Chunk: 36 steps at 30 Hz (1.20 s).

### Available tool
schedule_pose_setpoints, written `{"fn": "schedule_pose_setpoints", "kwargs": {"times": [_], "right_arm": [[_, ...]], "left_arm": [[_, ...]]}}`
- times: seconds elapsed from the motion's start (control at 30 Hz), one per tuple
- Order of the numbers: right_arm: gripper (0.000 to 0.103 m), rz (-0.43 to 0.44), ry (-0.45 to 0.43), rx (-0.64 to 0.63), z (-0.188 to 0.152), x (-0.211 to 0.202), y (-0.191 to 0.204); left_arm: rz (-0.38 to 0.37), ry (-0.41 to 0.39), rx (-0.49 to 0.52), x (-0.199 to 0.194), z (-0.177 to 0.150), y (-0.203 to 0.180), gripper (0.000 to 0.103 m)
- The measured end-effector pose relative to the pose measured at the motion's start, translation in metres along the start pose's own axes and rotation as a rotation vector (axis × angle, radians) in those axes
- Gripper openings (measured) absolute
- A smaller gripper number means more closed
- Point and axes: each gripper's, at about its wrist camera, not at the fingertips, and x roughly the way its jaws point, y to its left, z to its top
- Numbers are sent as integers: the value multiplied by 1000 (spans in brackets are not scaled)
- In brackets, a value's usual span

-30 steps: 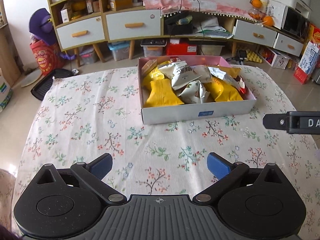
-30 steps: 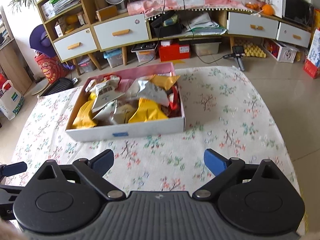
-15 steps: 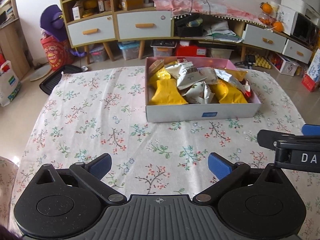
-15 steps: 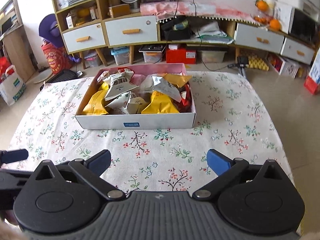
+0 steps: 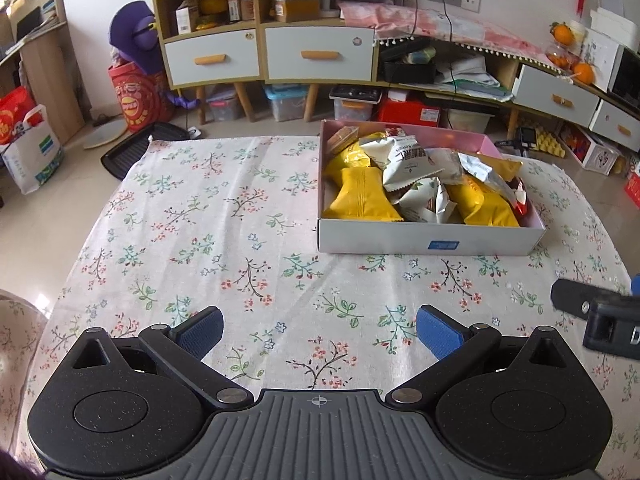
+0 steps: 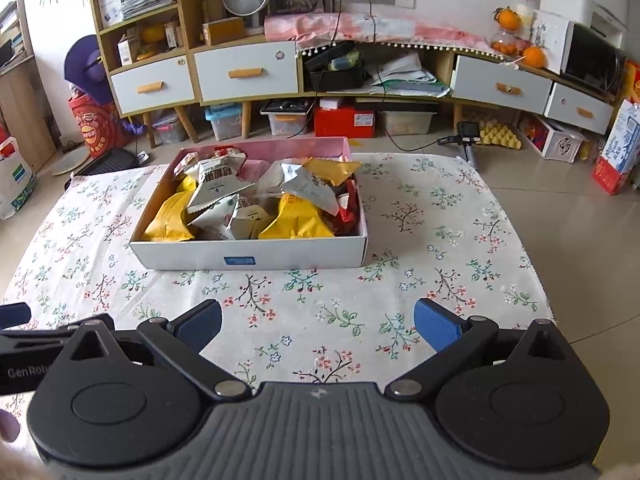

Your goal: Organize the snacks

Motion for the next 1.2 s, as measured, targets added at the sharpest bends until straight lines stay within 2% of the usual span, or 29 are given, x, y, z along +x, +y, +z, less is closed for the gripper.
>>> {"fn": "schedule_pose_setpoints", "kwargs": {"times": [1.2], "right_arm": [[103,-1,21,-47,-3,3,14]], "left_arm": [[-19,5,-15,-1,0,2,103]]}}
